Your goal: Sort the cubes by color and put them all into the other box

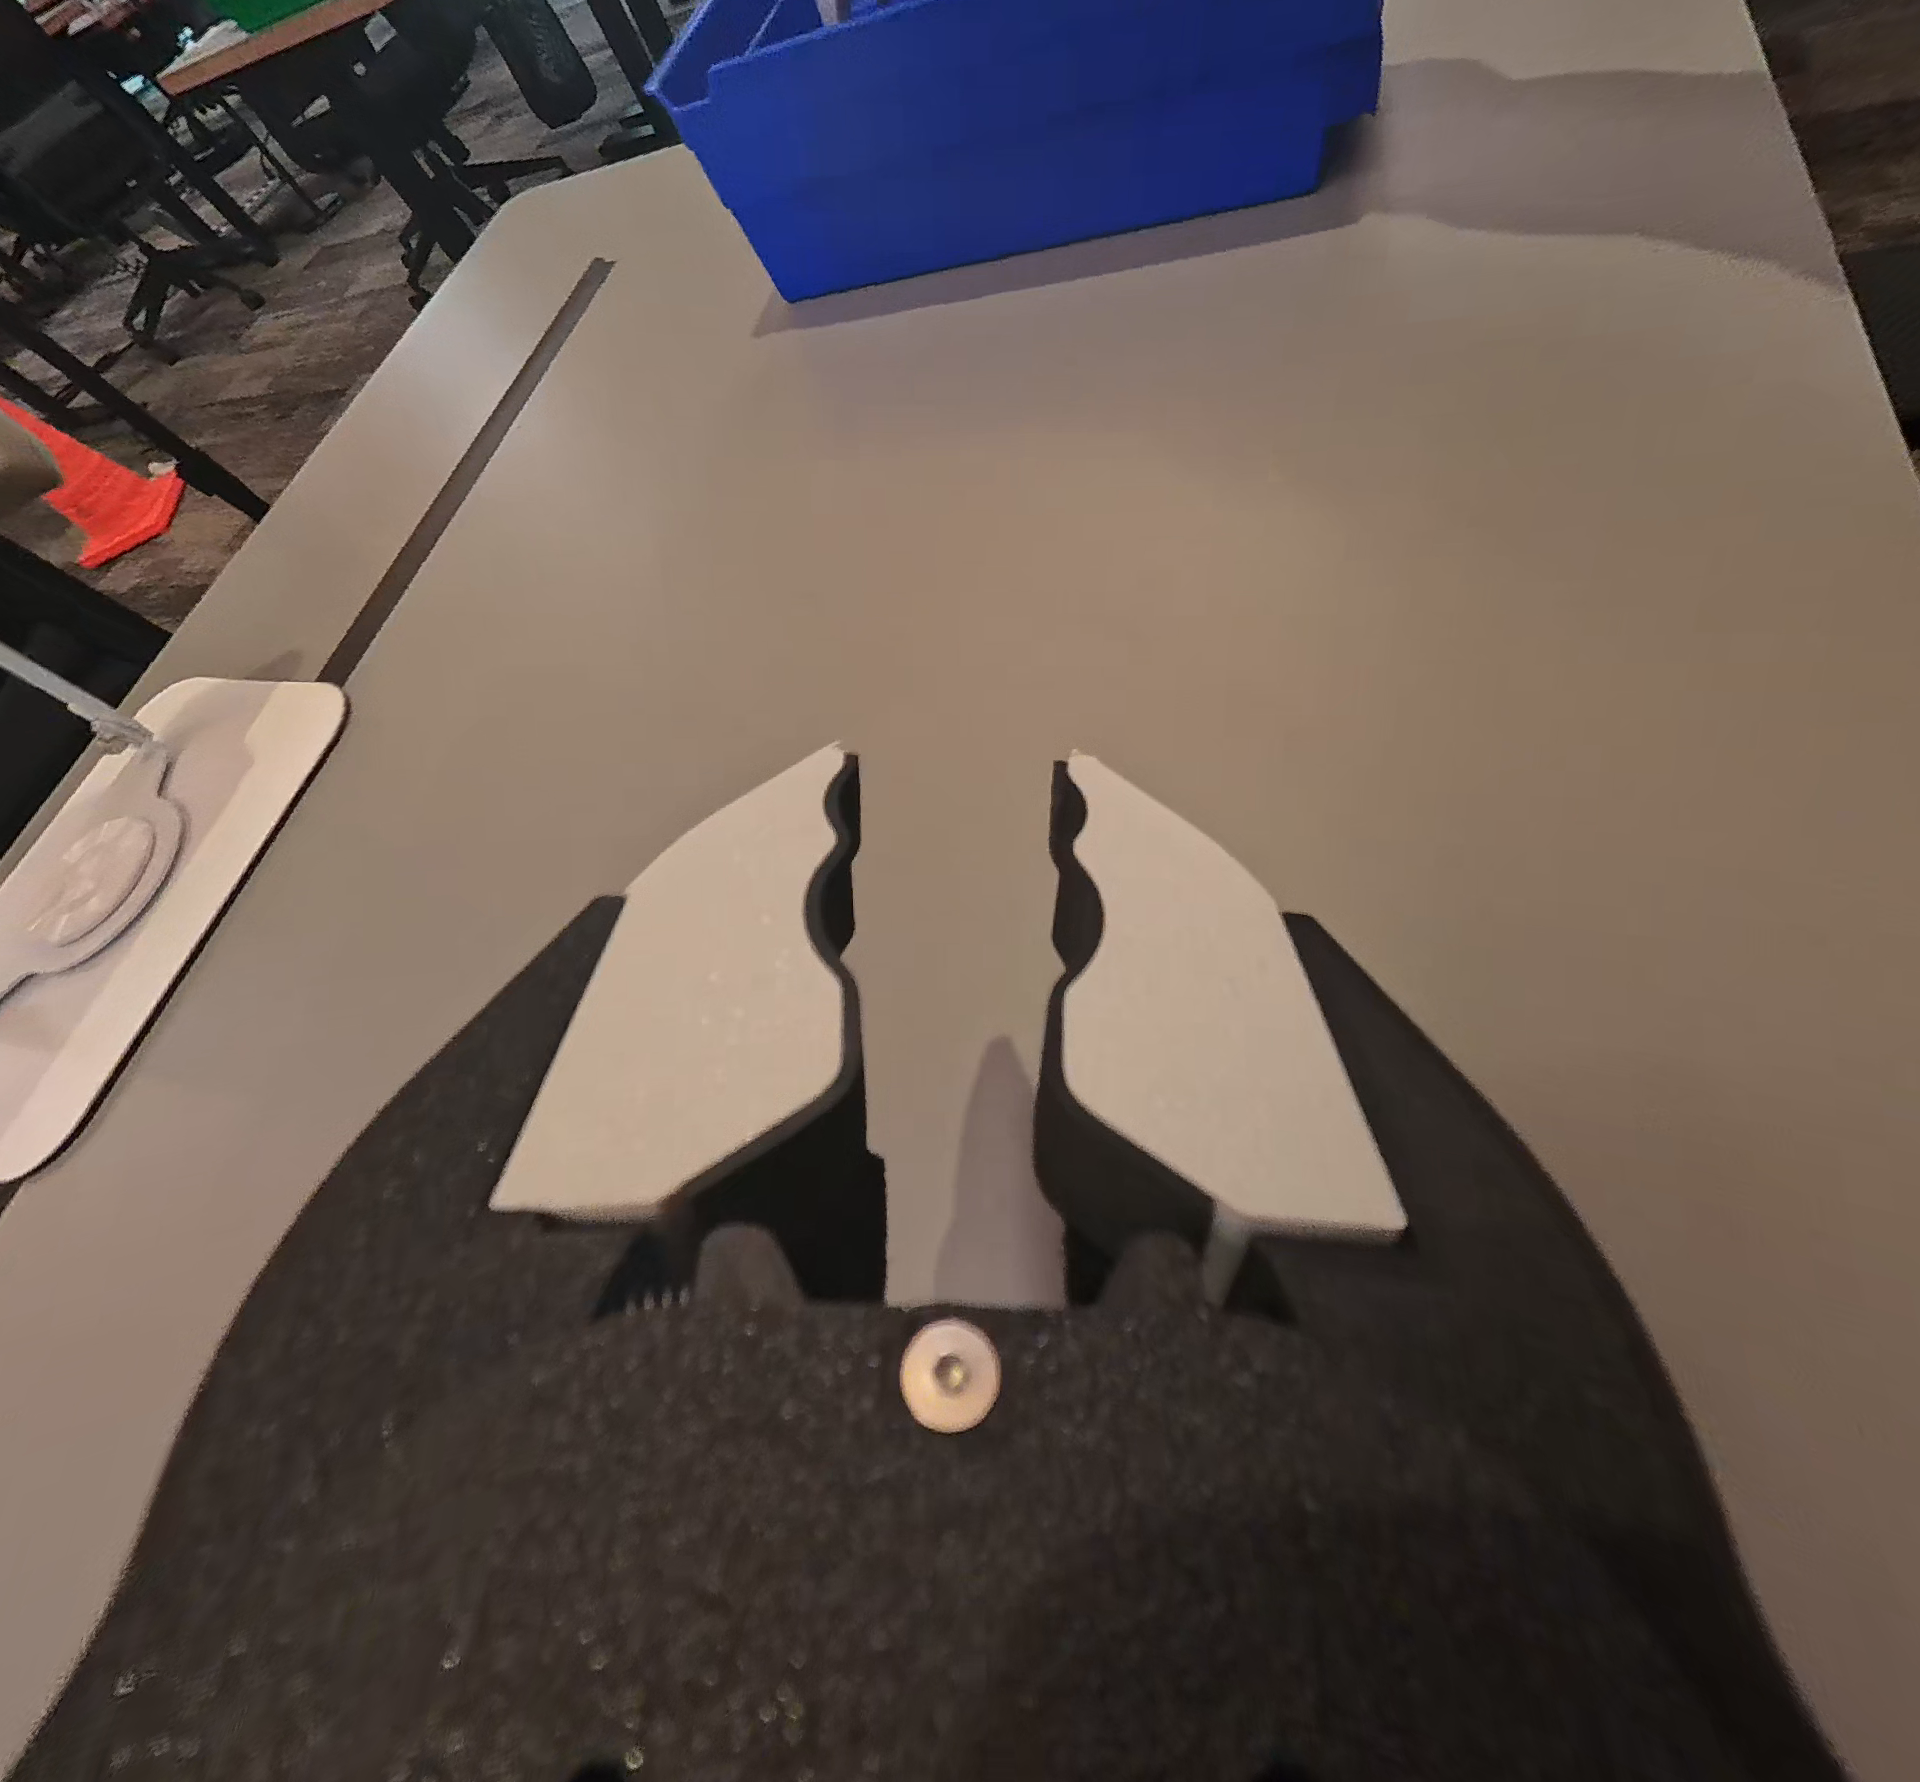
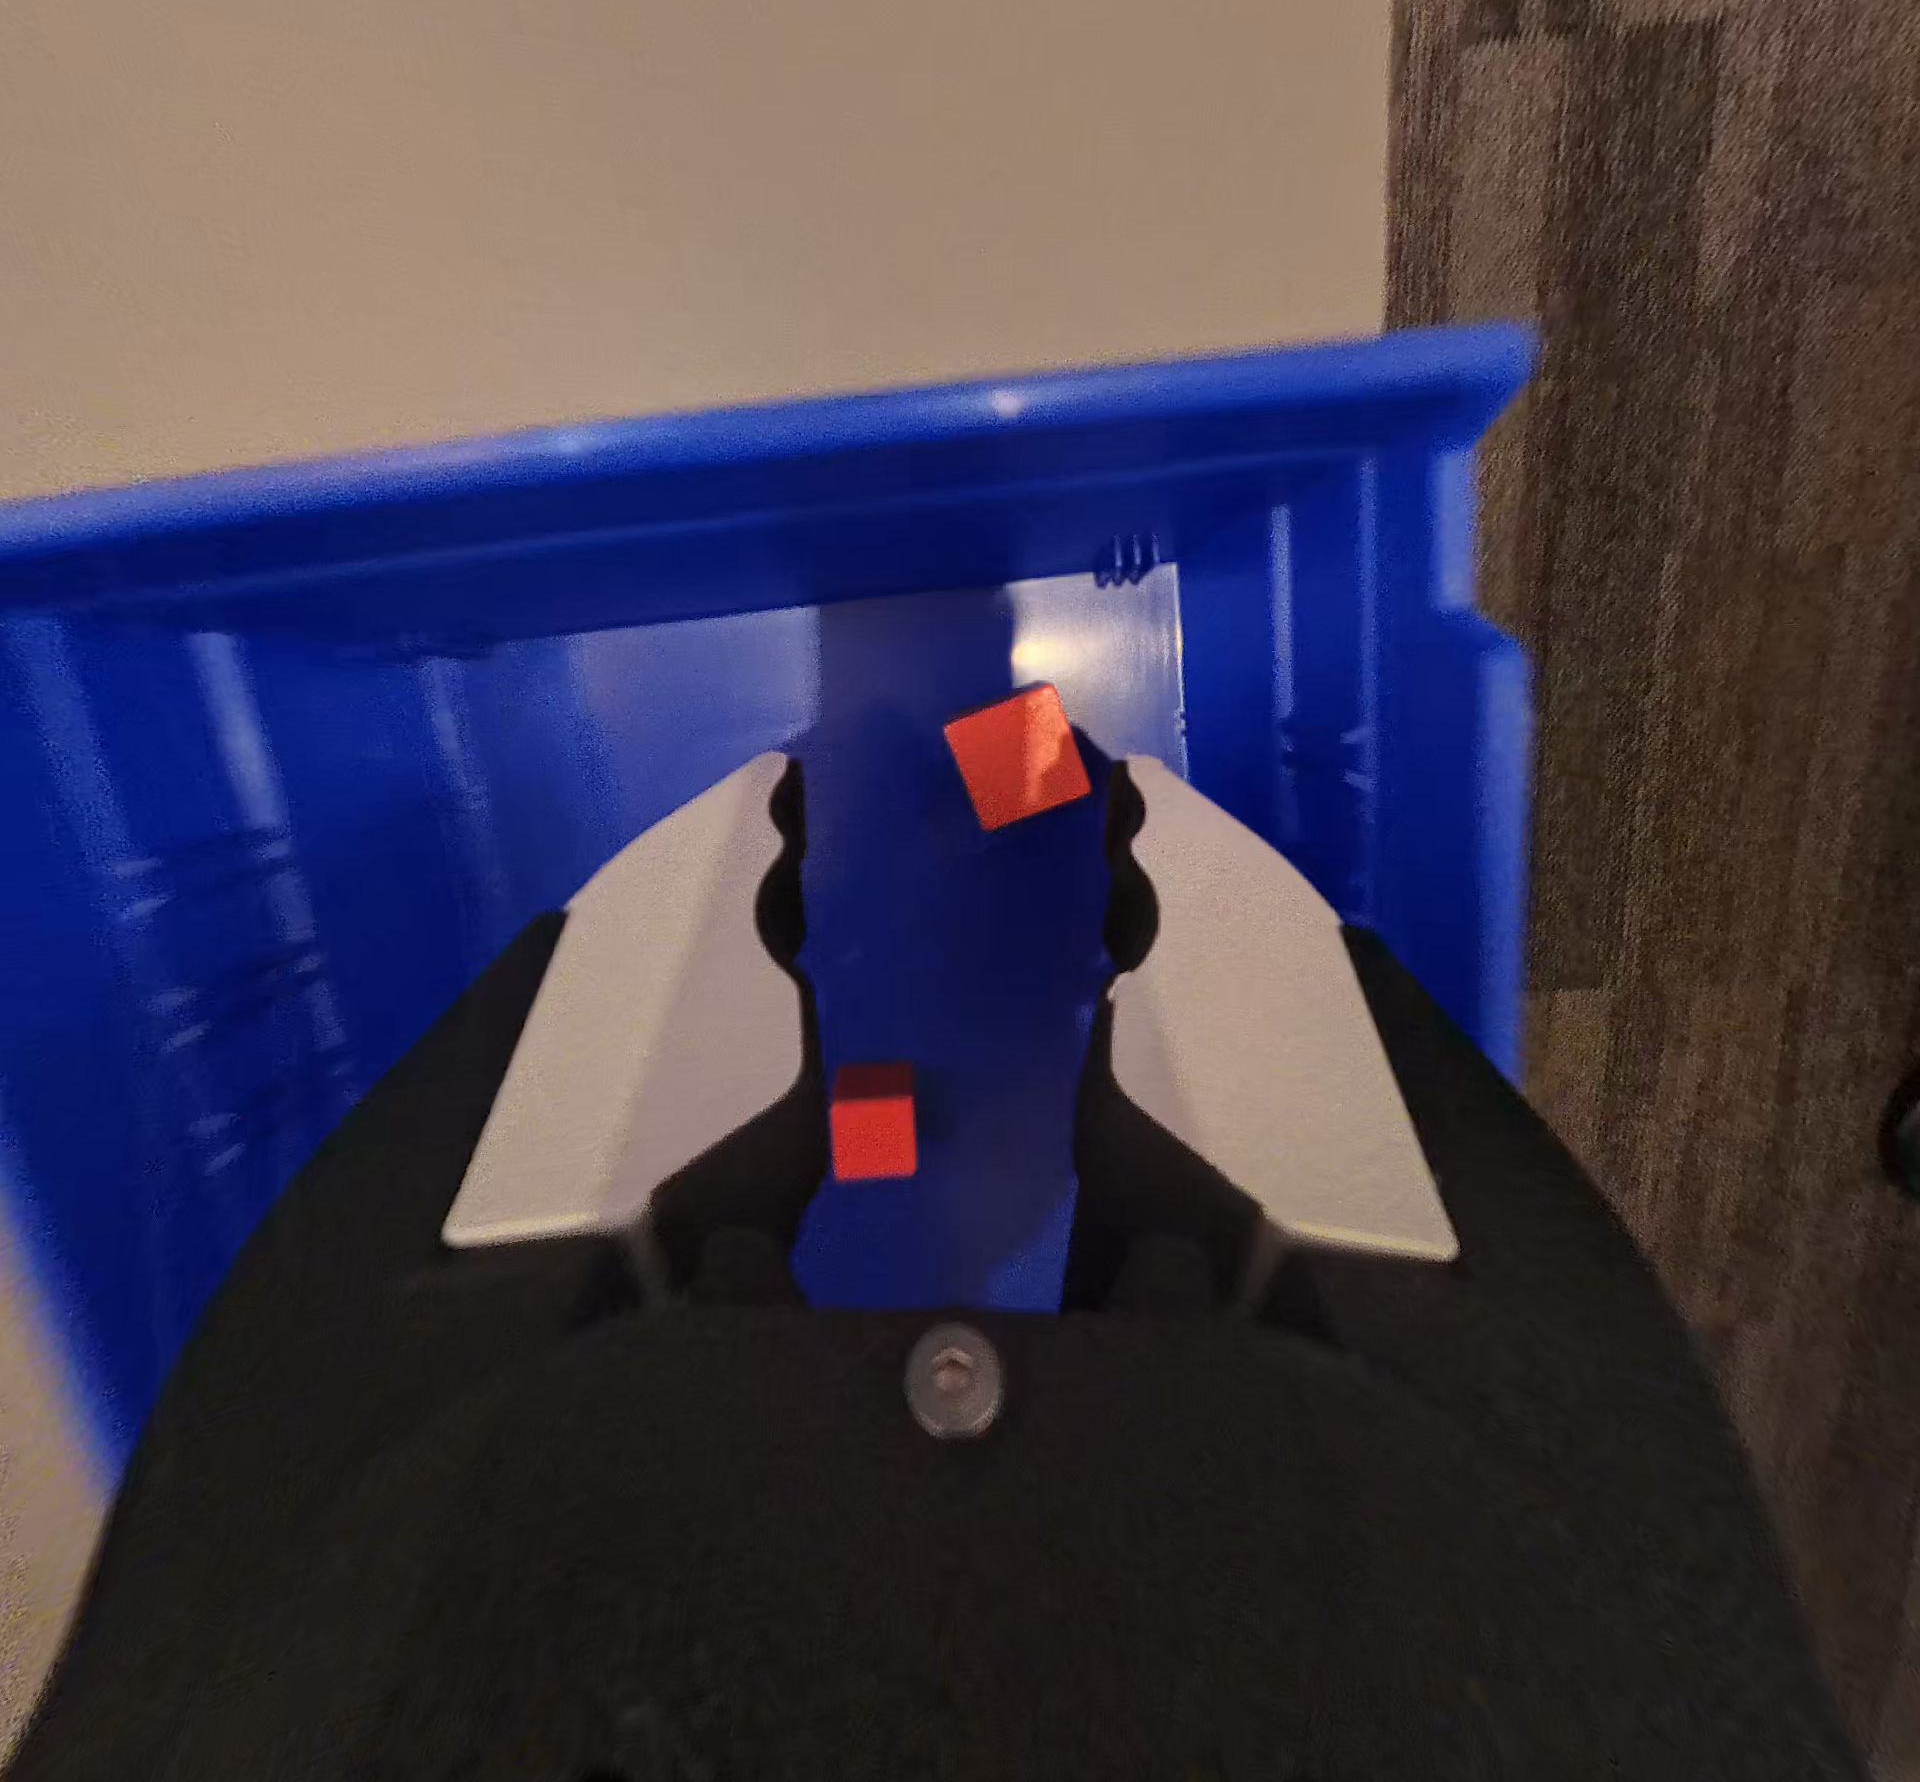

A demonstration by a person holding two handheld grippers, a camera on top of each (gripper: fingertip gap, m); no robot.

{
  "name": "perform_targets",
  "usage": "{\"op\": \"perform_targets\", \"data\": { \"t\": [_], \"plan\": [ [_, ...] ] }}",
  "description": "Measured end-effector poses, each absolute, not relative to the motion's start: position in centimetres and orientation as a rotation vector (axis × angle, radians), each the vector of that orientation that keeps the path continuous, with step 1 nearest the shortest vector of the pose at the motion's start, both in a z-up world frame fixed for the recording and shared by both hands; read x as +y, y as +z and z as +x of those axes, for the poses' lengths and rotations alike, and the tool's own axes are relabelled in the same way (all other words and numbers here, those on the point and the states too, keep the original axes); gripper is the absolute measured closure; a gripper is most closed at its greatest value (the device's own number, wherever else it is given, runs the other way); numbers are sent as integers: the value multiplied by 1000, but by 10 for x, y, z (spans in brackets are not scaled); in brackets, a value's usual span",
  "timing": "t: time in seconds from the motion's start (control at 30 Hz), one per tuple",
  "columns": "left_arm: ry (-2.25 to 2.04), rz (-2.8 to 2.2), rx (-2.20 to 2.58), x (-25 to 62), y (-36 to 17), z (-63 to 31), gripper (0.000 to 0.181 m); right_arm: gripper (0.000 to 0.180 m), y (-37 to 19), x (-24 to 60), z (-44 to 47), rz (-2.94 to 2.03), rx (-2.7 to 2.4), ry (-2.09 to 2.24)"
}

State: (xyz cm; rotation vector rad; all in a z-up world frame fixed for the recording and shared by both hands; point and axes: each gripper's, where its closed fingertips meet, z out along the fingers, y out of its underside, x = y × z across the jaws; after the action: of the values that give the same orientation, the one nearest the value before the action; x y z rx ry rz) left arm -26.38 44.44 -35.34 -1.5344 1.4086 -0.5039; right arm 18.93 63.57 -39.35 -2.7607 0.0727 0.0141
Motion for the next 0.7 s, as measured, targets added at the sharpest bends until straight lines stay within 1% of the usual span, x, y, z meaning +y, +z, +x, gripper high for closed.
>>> {"op": "perform_targets", "data": {
  "t": [0.1,0.2,0.27,0.33,0.43,0.57,0.7],
  "plan": [
    [-514,-1554,1371,448,-350,-270,146,123,-313,634,162,-2634,-37,56],
    [-513,-1576,1338,452,-347,-275,145,123,-234,615,104,-2500,-230,153],
    [-512,-1580,1316,454,-343,-279,145,123,-201,594,59,-2413,-370,209],
    [-528,-1578,1291,454,-337,-283,145,122,-188,571,12,-2325,-498,275],
    [-535,-1578,1251,453,-327,-294,143,121,-208,536,-58,-2196,-674,414],
    [-505,-1586,1198,445,-313,-325,142,119,-270,504,-141,-2037,-838,644],
    [-452,-1619,1122,436,-292,-381,141,120,-322,486,-198,-1894,-872,801]
  ]
}}
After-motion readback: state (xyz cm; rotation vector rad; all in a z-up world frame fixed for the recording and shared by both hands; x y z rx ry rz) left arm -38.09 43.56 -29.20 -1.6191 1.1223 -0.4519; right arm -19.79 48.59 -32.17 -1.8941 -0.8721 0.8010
